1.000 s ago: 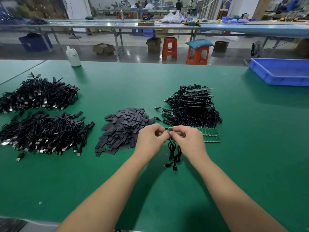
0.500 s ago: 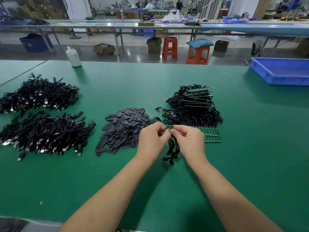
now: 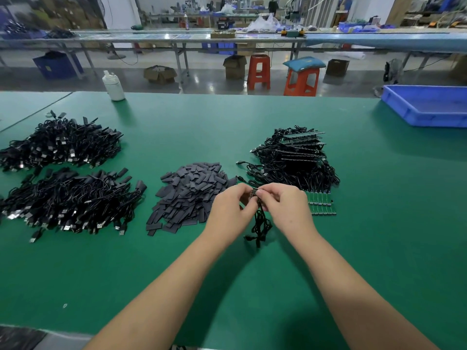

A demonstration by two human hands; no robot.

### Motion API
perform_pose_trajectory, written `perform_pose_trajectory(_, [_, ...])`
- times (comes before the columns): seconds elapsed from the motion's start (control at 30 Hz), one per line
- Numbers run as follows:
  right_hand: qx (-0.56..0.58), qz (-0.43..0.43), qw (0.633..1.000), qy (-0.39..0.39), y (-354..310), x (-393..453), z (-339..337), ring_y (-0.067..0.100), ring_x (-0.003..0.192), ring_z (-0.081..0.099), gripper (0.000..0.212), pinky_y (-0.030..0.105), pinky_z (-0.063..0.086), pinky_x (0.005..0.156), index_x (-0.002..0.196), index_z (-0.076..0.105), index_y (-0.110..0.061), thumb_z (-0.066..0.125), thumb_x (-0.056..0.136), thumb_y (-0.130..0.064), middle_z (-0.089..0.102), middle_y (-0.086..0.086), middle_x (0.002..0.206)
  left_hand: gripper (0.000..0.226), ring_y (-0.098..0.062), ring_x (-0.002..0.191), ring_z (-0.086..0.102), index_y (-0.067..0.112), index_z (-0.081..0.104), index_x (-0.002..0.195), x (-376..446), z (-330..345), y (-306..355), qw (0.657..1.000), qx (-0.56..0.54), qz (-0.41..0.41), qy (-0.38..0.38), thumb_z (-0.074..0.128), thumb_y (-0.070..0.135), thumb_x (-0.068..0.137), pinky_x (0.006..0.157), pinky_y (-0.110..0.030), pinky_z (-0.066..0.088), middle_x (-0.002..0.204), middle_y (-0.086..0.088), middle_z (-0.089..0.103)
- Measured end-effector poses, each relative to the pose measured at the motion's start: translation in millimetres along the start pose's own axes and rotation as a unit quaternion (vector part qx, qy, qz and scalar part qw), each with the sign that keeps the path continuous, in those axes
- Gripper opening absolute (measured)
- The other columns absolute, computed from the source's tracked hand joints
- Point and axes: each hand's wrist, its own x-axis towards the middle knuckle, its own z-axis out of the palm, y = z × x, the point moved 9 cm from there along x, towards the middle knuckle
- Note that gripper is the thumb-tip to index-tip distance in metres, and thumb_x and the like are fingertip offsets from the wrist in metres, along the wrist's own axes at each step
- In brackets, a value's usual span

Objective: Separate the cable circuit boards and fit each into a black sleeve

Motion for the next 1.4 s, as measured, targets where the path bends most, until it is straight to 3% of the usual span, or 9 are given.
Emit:
perform_pose_trajectory(0.33, [-0.05,-0.028,0.998,0.0,-6.5,0.0,2.6,-0.006,0.066,0.062,0.013,0.007,0.047,0.067,0.097,0.077,-0.023,0.067,0.089,-0.021,0.064,-0.017,0.068,0.003,0.001,0.058,0.05,0.022,0.068,0.083,0.9,-2.2,-9.0,0.998,-0.042,-0.052,-0.012,0.066,0.022,0.085,0.059,-0.011,0.036,0.065,0.012,0.06])
perform_pose_trajectory(0.5, [-0.083,-0.065,0.994,0.011,-15.3,-2.6,3.1,0.016,0.077,0.068,0.016,0.031,0.054,0.076,0.101,0.077,-0.02,0.065,0.091,-0.019,0.076,-0.002,0.083,0.027,0.005,0.056,0.049,0.031,0.049,0.065,-0.4,-5.8,-8.2,0.998,-0.028,-0.062,0.012,0.069,0.021,0.08,0.055,-0.01,0.035,0.054,0.014,0.051])
perform_pose_trajectory(0.83, [-0.088,-0.056,0.994,0.044,-13.3,-6.0,1.9,0.021,0.076,0.067,0.017,0.034,0.052,0.076,0.101,0.076,-0.017,0.062,0.095,-0.022,0.075,0.0,0.081,0.023,0.008,0.062,0.052,0.029,0.053,0.068,-2.3,-9.0,-11.5,0.997,-0.011,-0.048,0.059,0.069,0.023,0.083,0.059,-0.006,0.036,0.057,0.015,0.054])
perform_pose_trajectory(0.93, [-0.038,-0.021,0.995,0.084,-3.0,-1.0,-14.5,0.011,0.073,0.066,0.015,0.031,0.054,0.073,0.102,0.074,-0.017,0.06,0.096,-0.02,0.073,-0.007,0.081,0.014,0.001,0.065,0.055,0.027,0.059,0.075,-1.4,-24.6,-22.5,0.993,-0.033,-0.062,0.098,0.066,0.025,0.087,0.06,-0.009,0.039,0.064,0.012,0.061])
perform_pose_trajectory(1.0, [0.054,0.021,0.993,0.102,11.5,4.5,-26.6,0.011,0.074,0.069,0.014,0.039,0.058,0.075,0.101,0.07,-0.017,0.056,0.098,-0.018,0.072,-0.006,0.083,0.01,-0.005,0.065,0.06,0.023,0.062,0.08,-1.3,-33.6,-38.6,0.98,-0.119,-0.109,0.113,0.065,0.023,0.09,0.064,-0.019,0.047,0.069,0.008,0.066])
perform_pose_trajectory(1.07, [0.128,0.057,0.983,0.118,24.1,8.5,-37.4,0.011,0.071,0.072,0.015,0.043,0.061,0.072,0.101,0.067,-0.019,0.052,0.1,-0.016,0.071,-0.003,0.086,0.008,-0.014,0.072,0.071,0.017,0.063,0.085,-3.0,-34.1,-51.4,0.951,-0.25,-0.156,0.094,0.064,0.017,0.093,0.067,-0.028,0.055,0.072,0.006,0.068])
perform_pose_trajectory(1.17, [0.143,0.066,0.979,0.133,34.7,15.3,-50.6,0.007,0.063,0.072,0.018,0.029,0.06,0.058,0.105,0.067,-0.02,0.05,0.101,-0.016,0.069,-0.002,0.084,0.007,-0.026,0.076,0.073,0.008,0.059,0.089,-5.7,-27.8,-52.5,0.895,-0.407,-0.178,0.028,0.064,0.01,0.094,0.067,-0.031,0.059,0.072,-0.001,0.067])
perform_pose_trajectory(1.33, [0.001,0.071,0.997,0.032,58.2,33.6,-31.6,0.008,0.059,0.07,0.023,0.031,0.059,0.061,0.114,0.07,-0.024,0.053,0.1,-0.018,0.071,-0.008,0.083,0.009,-0.029,0.074,0.07,0.005,0.06,0.088,-11.3,-15.6,-48.0,0.907,-0.377,-0.183,-0.048,0.063,0.01,0.094,0.074,-0.047,0.051,0.073,-0.011,0.068])
perform_pose_trajectory(1.4, [-0.044,0.079,0.995,-0.03,71.7,35.6,-12.9,0.011,0.063,0.069,0.025,0.026,0.056,0.064,0.119,0.068,-0.025,0.053,0.1,-0.019,0.071,-0.008,0.085,0.011,-0.026,0.072,0.072,-0.002,0.059,0.09,-15.8,-5.9,-45.8,0.908,-0.37,-0.183,-0.067,0.064,0.007,0.094,0.066,-0.04,0.054,0.077,-0.017,0.061])
